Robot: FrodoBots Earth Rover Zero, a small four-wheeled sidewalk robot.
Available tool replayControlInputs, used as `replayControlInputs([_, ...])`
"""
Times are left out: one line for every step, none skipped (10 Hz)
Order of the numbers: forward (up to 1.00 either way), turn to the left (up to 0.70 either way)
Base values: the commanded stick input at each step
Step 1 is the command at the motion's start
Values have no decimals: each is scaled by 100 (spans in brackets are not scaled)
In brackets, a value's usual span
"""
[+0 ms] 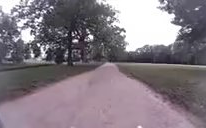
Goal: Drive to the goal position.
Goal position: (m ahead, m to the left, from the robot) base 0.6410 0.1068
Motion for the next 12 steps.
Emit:
replayControlInputs([70,-1])
replayControlInputs([70,0])
replayControlInputs([70,0])
replayControlInputs([70,0])
replayControlInputs([70,0])
replayControlInputs([70,0])
replayControlInputs([70,0])
replayControlInputs([70,0])
replayControlInputs([70,0])
replayControlInputs([70,0])
replayControlInputs([70,0])
replayControlInputs([70,0])
